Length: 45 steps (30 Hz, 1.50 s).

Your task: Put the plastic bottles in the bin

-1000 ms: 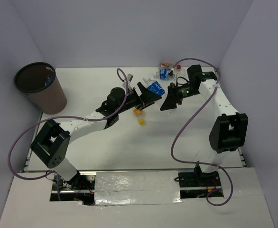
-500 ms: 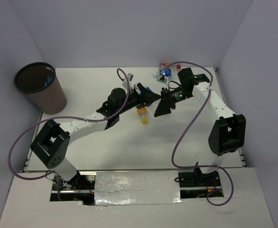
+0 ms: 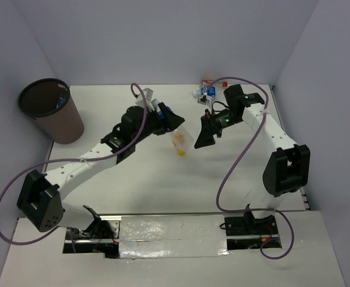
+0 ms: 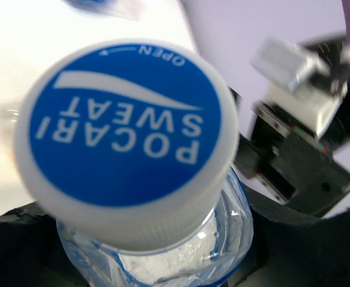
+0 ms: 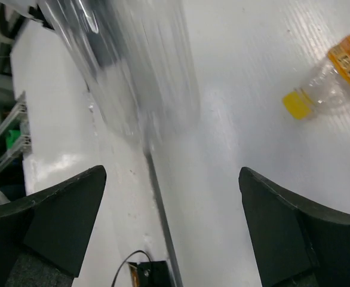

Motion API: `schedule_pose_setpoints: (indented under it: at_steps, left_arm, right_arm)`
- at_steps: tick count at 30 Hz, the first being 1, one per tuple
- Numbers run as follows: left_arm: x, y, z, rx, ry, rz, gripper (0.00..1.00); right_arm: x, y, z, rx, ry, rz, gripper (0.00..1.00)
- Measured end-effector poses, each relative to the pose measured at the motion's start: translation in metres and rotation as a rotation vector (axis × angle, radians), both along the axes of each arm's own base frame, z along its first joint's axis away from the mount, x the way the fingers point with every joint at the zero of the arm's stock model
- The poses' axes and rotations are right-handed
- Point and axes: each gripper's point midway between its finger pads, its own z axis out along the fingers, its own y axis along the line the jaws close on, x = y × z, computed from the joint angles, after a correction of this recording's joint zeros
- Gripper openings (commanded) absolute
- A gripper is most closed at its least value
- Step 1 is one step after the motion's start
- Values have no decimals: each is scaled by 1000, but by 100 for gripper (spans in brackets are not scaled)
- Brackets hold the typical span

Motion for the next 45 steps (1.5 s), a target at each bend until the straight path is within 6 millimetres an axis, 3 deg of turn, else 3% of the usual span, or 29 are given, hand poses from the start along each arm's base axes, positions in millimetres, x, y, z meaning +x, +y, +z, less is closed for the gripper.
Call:
schedule_pose_setpoints:
  at_steps: [3, 6, 7, 9, 12, 13, 16, 17, 21, 25, 28, 31, 32, 34, 39, 42, 45]
  left_arm:
    - [15, 53, 20, 92, -30, 126, 20]
    - [38, 131, 54, 180, -51, 330, 20]
    - [51, 175, 86, 184, -90, 449, 20]
    - [61, 247, 128, 215, -140, 644, 21]
    - [54, 336, 174, 252, -195, 903, 23]
    - [49, 355, 183, 267, -207, 961, 23]
    - [34, 406, 199, 305, -215, 1141, 25]
    - [30, 419, 198, 323, -208, 1194, 29]
    - [29, 471, 178, 437, -140, 1375, 31]
    - [44, 512, 144, 561, -42, 1458, 37]
    - [58, 530, 119, 655, 26, 1472, 47]
    - [72, 540, 105, 735, 58, 1460, 72]
    - [75, 542, 101, 751, 65, 1456, 88]
    - [79, 544, 94, 775, 78, 1438, 100]
    - [85, 545, 92, 770, 67, 1406, 100]
    - [87, 543, 92, 763, 60, 1391, 99]
    - [88, 541, 93, 752, 55, 1376, 99]
  right_arm:
    - [5, -6, -6, -53, -44, -13, 100]
    - [12, -13, -6, -97, -120, -35, 100]
    - [14, -15, -4, -108, -148, -44, 100]
    - [20, -18, 2, -120, -204, -66, 100]
    - [29, -20, 11, -123, -263, -88, 100]
    - [32, -20, 12, -123, -274, -93, 100]
    - [39, -19, 13, -125, -286, -105, 100]
    - [40, -19, 14, -123, -291, -106, 100]
    - [44, -18, 15, -117, -301, -113, 100]
    - [47, -19, 15, -111, -313, -118, 100]
    - [50, -21, 11, -108, -314, -129, 100]
    - [52, -24, 2, -113, -296, -150, 100]
    - [53, -25, -1, -115, -289, -158, 100]
    - [54, -25, -7, -118, -275, -175, 100]
    - [65, -25, -11, -122, -248, -243, 100]
    - [78, -23, -13, -125, -233, -305, 100]
    - [96, -21, -27, -158, -193, -385, 100]
